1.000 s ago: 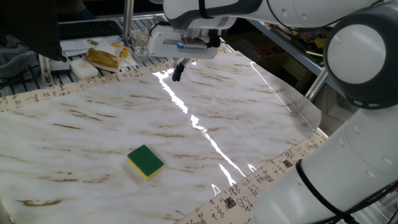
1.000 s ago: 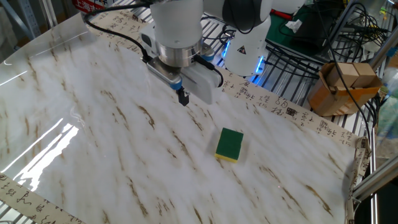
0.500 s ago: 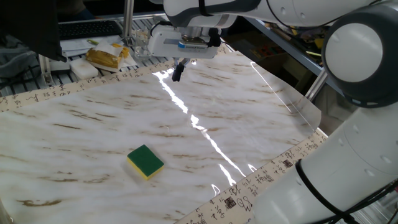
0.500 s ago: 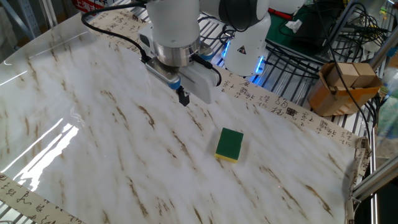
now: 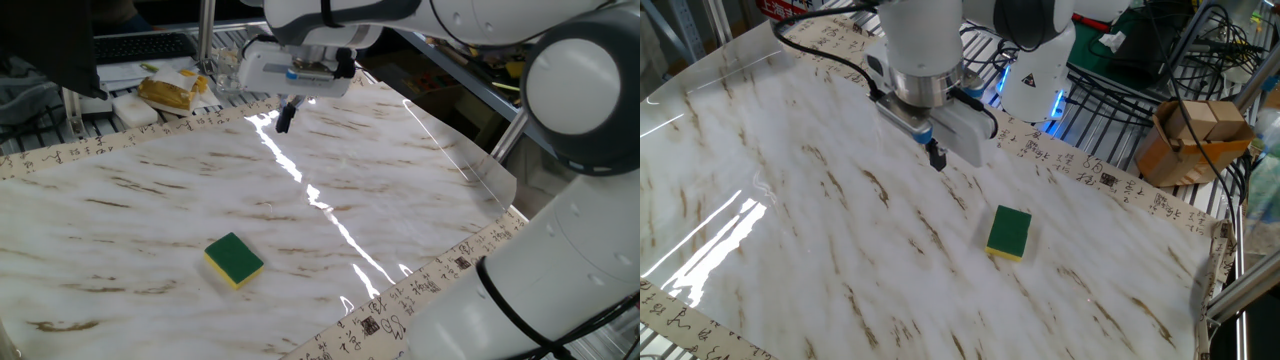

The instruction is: Clean the tabletop with a sponge

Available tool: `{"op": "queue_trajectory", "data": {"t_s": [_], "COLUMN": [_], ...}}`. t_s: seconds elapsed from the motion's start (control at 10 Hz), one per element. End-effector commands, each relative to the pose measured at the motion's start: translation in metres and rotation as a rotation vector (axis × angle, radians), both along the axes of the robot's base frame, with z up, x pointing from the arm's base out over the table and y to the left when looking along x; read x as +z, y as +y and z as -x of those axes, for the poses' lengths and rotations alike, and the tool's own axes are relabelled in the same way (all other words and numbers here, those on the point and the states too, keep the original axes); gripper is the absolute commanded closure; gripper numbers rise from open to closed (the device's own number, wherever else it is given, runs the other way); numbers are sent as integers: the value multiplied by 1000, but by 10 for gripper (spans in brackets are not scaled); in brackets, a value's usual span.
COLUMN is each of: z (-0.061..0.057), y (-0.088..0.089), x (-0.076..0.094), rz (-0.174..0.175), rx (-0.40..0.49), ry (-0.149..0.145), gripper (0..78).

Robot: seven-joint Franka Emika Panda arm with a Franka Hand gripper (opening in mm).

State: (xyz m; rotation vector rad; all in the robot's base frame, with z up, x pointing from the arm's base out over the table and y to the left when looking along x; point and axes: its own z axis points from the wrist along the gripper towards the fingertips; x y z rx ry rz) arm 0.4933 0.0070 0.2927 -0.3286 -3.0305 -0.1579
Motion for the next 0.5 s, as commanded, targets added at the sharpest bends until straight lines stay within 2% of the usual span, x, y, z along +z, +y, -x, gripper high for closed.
{"op": "queue_trajectory", "data": {"t_s": [0.1,0.2,0.3,0.4,0.5], "z": [39,51,61,64,77], "y": [57,72,83,86,100], "x": [-24,-29,-34,-36,-46], "rz": [19,36,38,38,37], "rx": [-38,-35,-34,-35,-38], "ry": [-7,-6,-3,-2,-3], "gripper": [776,776,776,776,776]}}
